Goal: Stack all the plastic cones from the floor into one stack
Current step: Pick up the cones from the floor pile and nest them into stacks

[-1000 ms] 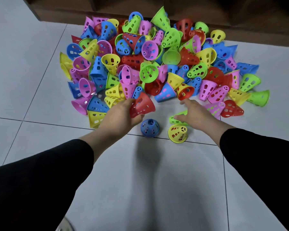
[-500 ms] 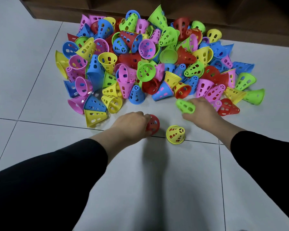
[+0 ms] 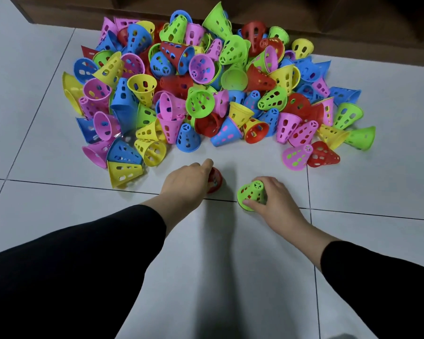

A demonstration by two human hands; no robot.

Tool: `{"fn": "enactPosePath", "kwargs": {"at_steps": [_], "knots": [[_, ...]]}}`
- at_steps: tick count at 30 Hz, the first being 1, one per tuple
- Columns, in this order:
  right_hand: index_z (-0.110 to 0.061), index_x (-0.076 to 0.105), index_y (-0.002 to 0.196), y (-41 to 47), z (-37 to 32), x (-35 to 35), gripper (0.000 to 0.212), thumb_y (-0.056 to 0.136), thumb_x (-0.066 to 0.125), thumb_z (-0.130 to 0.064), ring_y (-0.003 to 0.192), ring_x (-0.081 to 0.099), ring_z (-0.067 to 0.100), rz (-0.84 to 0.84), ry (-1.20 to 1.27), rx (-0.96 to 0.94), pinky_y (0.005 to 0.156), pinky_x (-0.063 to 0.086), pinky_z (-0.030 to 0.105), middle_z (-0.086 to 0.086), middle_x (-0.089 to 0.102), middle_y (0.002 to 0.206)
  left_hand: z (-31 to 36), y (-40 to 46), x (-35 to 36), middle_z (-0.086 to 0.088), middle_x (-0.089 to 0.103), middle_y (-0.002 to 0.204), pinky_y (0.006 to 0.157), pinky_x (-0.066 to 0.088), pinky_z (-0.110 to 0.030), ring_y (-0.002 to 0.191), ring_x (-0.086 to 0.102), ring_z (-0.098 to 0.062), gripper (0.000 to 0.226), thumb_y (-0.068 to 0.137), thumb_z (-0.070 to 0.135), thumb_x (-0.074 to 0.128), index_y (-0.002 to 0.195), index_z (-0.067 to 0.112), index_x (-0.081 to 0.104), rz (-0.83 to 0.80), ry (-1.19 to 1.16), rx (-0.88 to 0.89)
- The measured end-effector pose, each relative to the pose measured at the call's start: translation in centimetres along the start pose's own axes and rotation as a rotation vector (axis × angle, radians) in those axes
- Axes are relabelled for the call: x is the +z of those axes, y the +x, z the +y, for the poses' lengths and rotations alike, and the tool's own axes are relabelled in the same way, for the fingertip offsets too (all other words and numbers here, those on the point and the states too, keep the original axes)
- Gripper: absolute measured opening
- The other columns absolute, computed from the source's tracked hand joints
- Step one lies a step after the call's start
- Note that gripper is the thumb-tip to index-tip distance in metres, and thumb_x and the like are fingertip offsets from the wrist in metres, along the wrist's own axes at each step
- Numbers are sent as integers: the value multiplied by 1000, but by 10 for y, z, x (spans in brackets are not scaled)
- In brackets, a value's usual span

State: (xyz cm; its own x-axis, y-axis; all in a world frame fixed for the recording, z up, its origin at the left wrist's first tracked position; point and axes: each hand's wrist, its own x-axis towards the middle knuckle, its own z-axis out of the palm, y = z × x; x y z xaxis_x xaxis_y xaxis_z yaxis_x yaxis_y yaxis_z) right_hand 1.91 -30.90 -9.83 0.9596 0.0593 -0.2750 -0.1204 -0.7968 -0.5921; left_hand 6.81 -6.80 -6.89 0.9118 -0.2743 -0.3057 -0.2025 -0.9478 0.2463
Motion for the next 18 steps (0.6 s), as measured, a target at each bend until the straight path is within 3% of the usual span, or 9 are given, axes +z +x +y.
{"fn": "enactPosePath", "kwargs": {"at_steps": [4, 7, 9, 11, 12, 15, 18], "knots": [[-21, 58, 128, 33, -7, -6, 59, 77, 82, -39, 114, 51, 26, 75, -101, 30, 95, 46, 41, 1, 56, 123, 6, 16, 3, -10, 59, 112, 74, 52, -44, 96, 60, -35, 44, 98, 34, 48, 138, 25, 31, 13, -69, -41], [-20, 53, 136, 48, -12, -19, 74, 75, 79, -53, 119, 49, 26, 85, -61, 34, 99, 45, 45, 2, 57, 128, 13, 23, 1, -9, 60, 114, 75, 50, -43, 100, 60, -36, 60, 94, 61, 41, 141, 26, 31, 51, -87, -46], [-13, 55, 133, 53, -8, -35, 67, 82, 71, -54, 119, 50, 29, 295, -5, -34, 101, 43, 49, 8, 57, 127, 17, 29, -5, -9, 58, 111, 76, 49, -43, 101, 59, -36, 70, 89, 73, 30, 139, 25, 38, 188, -59, -54], [-10, 55, 133, 59, 4, -57, 56, 91, 64, -47, 122, 49, 35, 490, -97, -40, 100, 43, 52, 13, 55, 131, 21, 41, -11, -8, 56, 113, 79, 47, -45, 102, 56, -34, 62, 93, 65, 34, 136, 23, 44, 294, -10, -30], [-12, 53, 136, 63, 12, -67, 54, 92, 63, -43, 125, 46, 37, 501, -186, 7, 100, 43, 53, 13, 51, 137, 23, 50, -14, -8, 55, 115, 81, 46, -45, 103, 55, -34, 55, 95, 59, 40, 135, 22, 46, 301, 21, -8], [-15, 46, 145, 75, 36, -84, 57, 93, 64, -32, 132, 40, 37, 272, -379, 141, 104, 41, 51, 13, 42, 148, 29, 81, -24, -10, 52, 125, 88, 46, -49, 111, 53, -35, 50, 96, 42, 50, 141, 22, 42, 183, 22, 18], [-10, 51, 141, 80, 45, -86, 52, 92, 66, -19, 126, 50, 38, 81, -254, 158, 103, 44, 45, 19, 51, 138, 35, 105, -30, -12, 49, 127, 89, 49, -50, 112, 53, -36, 57, 98, 38, 49, 150, 24, 32, 51, -15, 15]]}}
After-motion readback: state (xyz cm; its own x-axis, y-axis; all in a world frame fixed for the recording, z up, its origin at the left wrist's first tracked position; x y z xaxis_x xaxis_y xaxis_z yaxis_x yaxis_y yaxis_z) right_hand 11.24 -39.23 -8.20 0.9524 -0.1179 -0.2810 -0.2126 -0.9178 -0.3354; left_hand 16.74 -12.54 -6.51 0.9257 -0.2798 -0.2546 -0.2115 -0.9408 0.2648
